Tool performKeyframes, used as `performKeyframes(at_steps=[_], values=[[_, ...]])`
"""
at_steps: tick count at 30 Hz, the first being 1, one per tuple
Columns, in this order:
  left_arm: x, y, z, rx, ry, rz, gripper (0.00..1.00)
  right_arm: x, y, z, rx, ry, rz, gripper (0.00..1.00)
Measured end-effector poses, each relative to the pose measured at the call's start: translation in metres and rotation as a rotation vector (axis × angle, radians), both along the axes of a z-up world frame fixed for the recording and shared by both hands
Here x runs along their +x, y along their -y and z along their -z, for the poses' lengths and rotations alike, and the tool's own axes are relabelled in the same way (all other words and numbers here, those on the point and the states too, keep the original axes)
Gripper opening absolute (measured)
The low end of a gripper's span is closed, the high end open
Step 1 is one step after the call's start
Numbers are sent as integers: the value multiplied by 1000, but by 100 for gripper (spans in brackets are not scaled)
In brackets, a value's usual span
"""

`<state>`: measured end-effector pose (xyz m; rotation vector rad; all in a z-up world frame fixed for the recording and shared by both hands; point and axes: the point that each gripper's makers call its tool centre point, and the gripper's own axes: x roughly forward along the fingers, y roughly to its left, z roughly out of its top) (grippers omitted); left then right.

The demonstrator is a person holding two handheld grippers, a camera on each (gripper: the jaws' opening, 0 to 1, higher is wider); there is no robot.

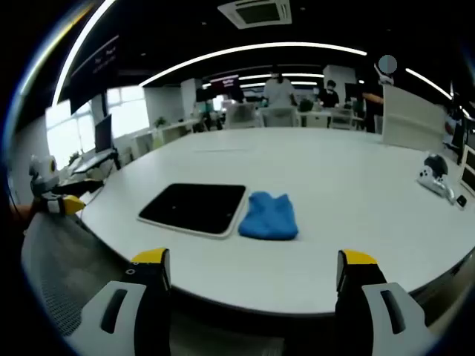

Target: Wipe the mirror surface with the cleaning cloth until all visible marks leave the cleaned area.

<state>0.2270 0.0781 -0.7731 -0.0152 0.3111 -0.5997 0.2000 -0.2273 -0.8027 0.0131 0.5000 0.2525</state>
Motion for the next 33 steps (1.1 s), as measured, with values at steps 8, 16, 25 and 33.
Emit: performKeyframes(at_steps=[8,16,25,33], values=[[0,0,0,-3,-2,-4,99,3,6,6,-1,-10,-5,92],[1,0,-2,-8,9,-5,99,4,10,7,9,-10,4,91],[0,0,1,2,-8,-1,99,3,4,8,31,-23,-11,92],[1,-1,1,6,-6,-7,99,2,4,8,31,-31,-12,91]])
